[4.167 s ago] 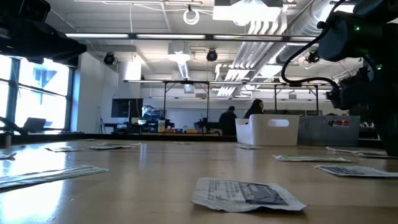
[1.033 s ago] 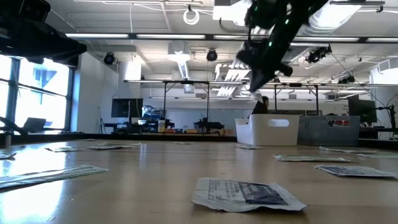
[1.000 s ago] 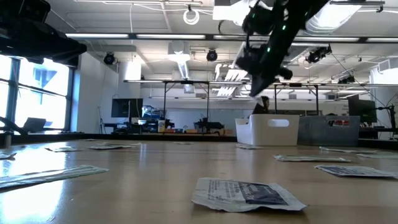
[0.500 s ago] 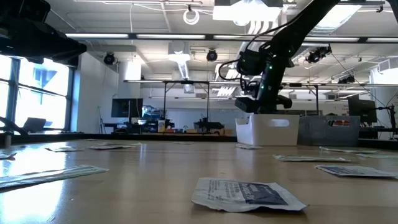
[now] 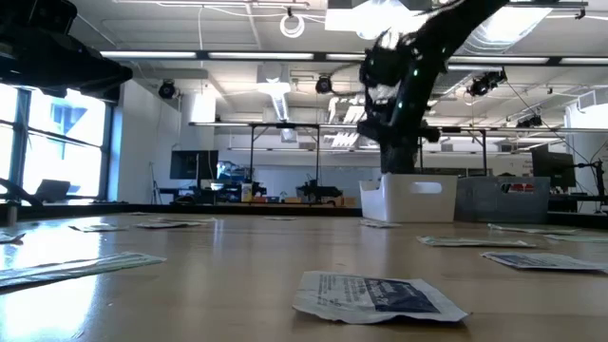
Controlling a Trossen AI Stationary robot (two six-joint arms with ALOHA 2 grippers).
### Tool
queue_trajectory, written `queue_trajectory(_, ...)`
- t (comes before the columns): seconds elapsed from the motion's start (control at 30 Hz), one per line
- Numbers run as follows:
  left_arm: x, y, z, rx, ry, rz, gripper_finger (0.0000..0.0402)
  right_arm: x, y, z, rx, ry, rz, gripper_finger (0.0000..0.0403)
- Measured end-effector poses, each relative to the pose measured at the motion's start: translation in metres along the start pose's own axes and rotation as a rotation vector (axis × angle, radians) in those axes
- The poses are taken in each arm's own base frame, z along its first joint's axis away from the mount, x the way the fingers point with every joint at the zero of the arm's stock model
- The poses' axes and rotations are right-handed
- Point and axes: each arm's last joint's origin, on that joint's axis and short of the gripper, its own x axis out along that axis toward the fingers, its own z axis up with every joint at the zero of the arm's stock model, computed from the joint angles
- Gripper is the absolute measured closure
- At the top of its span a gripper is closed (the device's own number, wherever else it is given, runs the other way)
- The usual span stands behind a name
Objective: Pick & Place First Aid Supplies
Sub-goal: Put the bandage into the gray bin
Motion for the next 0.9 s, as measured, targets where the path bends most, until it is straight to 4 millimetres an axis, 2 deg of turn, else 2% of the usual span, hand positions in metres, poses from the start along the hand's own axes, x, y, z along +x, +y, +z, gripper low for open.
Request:
queue_trajectory(0.13, 0.0, 0.0, 0.0, 0.0, 0.0, 0.0, 0.0332, -0.049, 0.024, -0.017, -0.103, -0.008, 0.072, 0.0319)
queue_trajectory(0.23, 0.0, 0.0, 0.0, 0.0, 0.0, 0.0, 0.0332, -0.085, 0.04, -0.038, -0.158, 0.0, 0.115, 0.0319)
queue_trajectory(0.33, 0.0, 0.0, 0.0, 0.0, 0.0, 0.0, 0.0332, -0.107, 0.052, -0.061, -0.165, 0.057, 0.126, 0.032)
queue_trajectory(0.43, 0.0, 0.0, 0.0, 0.0, 0.0, 0.0, 0.0332, -0.116, 0.062, -0.085, -0.154, 0.14, 0.064, 0.032)
queue_trajectory(0.53, 0.0, 0.0, 0.0, 0.0, 0.0, 0.0, 0.0332, -0.111, 0.068, -0.11, -0.11, 0.217, 0.003, 0.032)
queue_trajectory(0.67, 0.0, 0.0, 0.0, 0.0, 0.0, 0.0, 0.0332, -0.09, 0.063, -0.139, 0.019, 0.3, -0.065, 0.032)
queue_trajectory(0.8, 0.0, 0.0, 0.0, 0.0, 0.0, 0.0, 0.0332, -0.064, 0.05, -0.157, 0.072, 0.326, -0.116, 0.032)
queue_trajectory(0.9, 0.0, 0.0, 0.0, 0.0, 0.0, 0.0, 0.0332, -0.047, 0.046, -0.163, 0.108, 0.321, -0.068, 0.032)
